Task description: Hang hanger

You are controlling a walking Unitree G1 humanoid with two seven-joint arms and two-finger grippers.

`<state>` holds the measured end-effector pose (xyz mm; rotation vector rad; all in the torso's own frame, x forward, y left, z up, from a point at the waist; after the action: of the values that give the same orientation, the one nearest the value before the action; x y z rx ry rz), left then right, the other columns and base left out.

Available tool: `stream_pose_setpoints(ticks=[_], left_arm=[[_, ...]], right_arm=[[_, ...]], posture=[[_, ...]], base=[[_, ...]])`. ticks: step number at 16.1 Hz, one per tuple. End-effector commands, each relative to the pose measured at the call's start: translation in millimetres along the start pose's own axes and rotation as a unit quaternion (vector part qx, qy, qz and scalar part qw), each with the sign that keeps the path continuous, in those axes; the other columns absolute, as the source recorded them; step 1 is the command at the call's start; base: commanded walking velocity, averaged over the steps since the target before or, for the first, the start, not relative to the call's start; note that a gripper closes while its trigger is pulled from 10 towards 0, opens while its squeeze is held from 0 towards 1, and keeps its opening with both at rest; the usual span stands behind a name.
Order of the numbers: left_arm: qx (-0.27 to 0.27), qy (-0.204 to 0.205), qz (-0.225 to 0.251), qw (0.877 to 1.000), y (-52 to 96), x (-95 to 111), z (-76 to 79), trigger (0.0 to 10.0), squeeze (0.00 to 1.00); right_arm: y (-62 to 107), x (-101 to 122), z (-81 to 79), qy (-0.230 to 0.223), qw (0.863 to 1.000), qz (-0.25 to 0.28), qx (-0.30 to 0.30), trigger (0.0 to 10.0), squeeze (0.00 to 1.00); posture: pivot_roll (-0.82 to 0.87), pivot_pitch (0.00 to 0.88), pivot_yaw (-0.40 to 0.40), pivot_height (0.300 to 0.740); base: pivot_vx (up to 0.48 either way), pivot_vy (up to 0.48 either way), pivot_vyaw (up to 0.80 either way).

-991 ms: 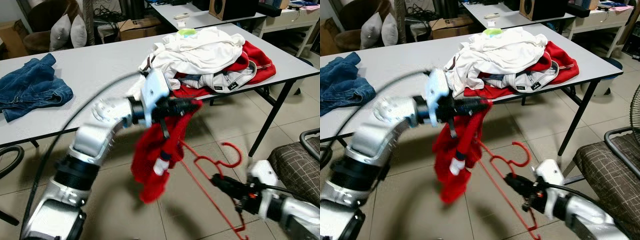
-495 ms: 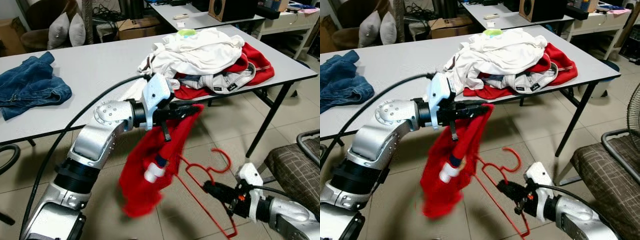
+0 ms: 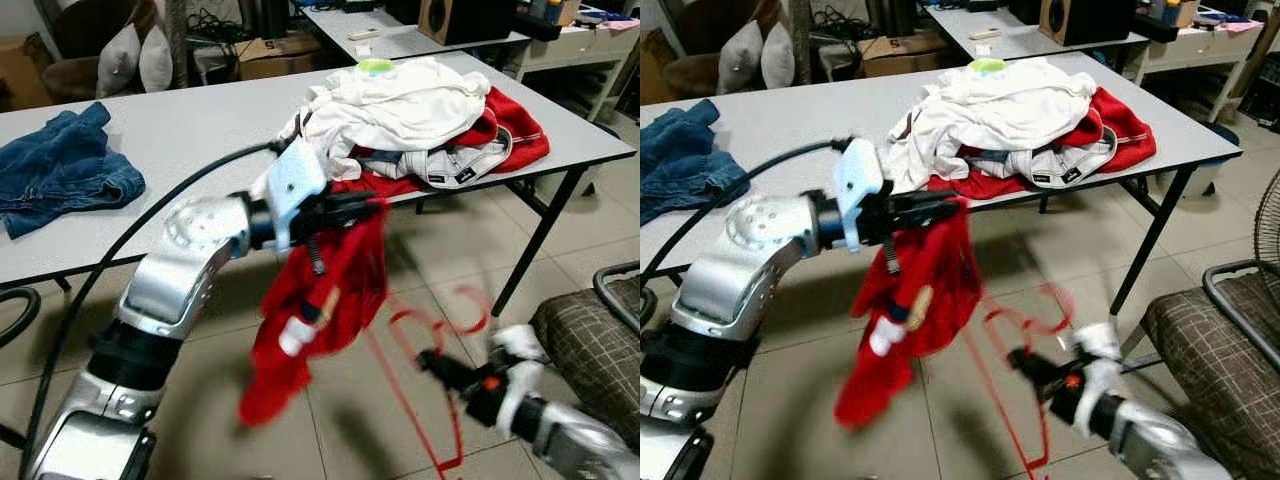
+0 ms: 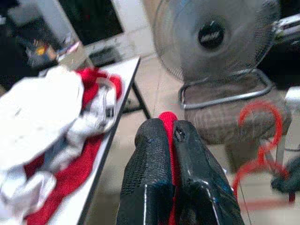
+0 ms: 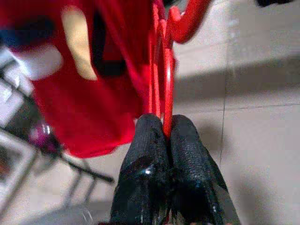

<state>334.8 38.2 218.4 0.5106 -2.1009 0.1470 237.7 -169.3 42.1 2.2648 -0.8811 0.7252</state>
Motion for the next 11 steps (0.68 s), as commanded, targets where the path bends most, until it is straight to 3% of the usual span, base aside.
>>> stream_pose_setpoints(ticks=[1, 3, 6, 9, 10, 11], left_arm=[[0.014, -0.010, -0.003, 1.000, 4.7, 0, -6.6, 10.0, 0.00], [0.019, -0.011, -0.011, 1.000, 8.3, -3, -8.3, 10.0, 0.00], [0.050, -0.023, -0.040, 0.998, 7.0, -20, -15.5, 10.0, 0.00], [0.042, -0.035, -0.068, 0.996, 4.6, -41, -4.2, 10.0, 0.00], [0.034, -0.035, -0.086, 0.995, 4.6, -58, 9.6, 10.0, 0.00], [0.030, -0.037, -0.090, 0.995, 4.8, -62, 13.3, 10.0, 0.00]], right_arm=[[4.4, 4, 2.8, -0.023, 1.000, 0.017, -0.007, 10.0, 0.00], [8.7, 9, 10.2, -0.070, 0.996, 0.053, -0.026, 10.0, 0.00], [12.0, 25, -2.1, -0.115, 0.989, 0.095, -0.003, 10.0, 0.00], [11.7, 62, -9.9, -0.163, 0.971, 0.174, 0.022, 10.0, 0.00], [9.6, 99, -16.8, -0.200, 0.948, 0.243, 0.042, 10.0, 0.00], [9.1, 106, -18.2, -0.209, 0.943, 0.256, 0.046, 10.0, 0.00]], posture=[[-0.05, 0.000, 0.054, 0.740], [-0.05, 0.000, 0.057, 0.740], [-0.05, 0.000, 0.064, 0.740], [-0.05, 0.000, 0.069, 0.740], [-0.06, 0.000, 0.075, 0.740], [-0.06, 0.000, 0.075, 0.740]], base=[[0.000, 0.000, 0.00], [0.000, 0.000, 0.00], [0.000, 0.000, 0.00], [0.000, 0.000, 0.00], [0.000, 0.000, 0.00], [0.000, 0.000, 0.00]])
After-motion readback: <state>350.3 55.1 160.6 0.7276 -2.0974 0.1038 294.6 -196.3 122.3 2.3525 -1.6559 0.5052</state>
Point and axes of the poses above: a point about 5 cm out from each wrist's last joint towards the gripper, its own y axis pointing back from the gripper into the wrist, its own x axis along the axis of the wrist's last joint, z = x × y, the point moved 6 cm from there along -y, pointing out of the wrist towards the gripper, and after that the axes turned 14 degrees about -y, right-handed, at the moved point
